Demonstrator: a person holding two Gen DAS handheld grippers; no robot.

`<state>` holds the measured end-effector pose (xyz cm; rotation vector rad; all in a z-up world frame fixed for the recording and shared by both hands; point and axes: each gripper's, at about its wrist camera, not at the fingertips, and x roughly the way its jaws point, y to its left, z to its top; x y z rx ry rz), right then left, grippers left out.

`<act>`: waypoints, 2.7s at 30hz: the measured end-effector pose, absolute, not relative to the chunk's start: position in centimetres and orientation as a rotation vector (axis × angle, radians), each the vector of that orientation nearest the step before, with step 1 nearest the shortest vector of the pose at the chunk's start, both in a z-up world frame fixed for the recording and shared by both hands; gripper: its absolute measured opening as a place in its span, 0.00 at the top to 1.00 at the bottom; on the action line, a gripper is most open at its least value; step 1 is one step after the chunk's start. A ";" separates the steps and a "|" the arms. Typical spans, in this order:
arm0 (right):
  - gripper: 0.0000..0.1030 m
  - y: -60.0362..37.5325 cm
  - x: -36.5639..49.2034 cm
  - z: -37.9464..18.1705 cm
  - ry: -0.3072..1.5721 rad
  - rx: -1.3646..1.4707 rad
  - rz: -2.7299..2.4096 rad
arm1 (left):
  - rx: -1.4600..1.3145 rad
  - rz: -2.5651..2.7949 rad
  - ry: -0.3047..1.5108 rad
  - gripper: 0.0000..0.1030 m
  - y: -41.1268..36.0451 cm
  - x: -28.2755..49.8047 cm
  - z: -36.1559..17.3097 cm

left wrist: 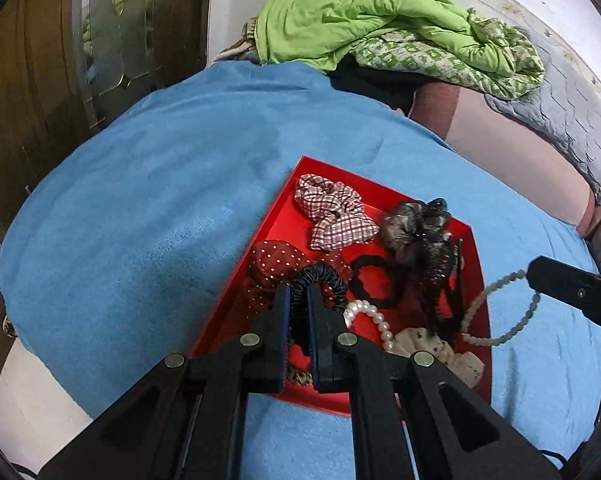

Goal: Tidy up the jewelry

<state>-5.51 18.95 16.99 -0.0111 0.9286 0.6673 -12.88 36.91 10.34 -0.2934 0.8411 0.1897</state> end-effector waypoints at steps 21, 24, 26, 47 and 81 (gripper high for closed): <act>0.93 27.2 4.0 11.2 1.014 -0.095 0.602 | -0.317 0.175 0.869 0.92 39.7 -5.7 6.7; 0.93 26.8 4.1 11.2 1.018 -0.067 0.612 | -0.330 0.165 0.866 0.90 39.8 -5.9 6.7; 0.92 26.8 3.8 11.4 1.012 -0.057 0.622 | -0.341 0.159 0.859 0.86 39.9 -6.2 7.0; 0.58 22.0 -1.5 16.0 0.913 -0.029 0.593 | -0.277 0.207 0.769 0.43 37.2 -10.5 12.0; 0.57 20.6 -2.6 9.5 1.078 -0.158 0.550 | -0.267 0.231 0.805 0.38 36.5 -11.9 10.9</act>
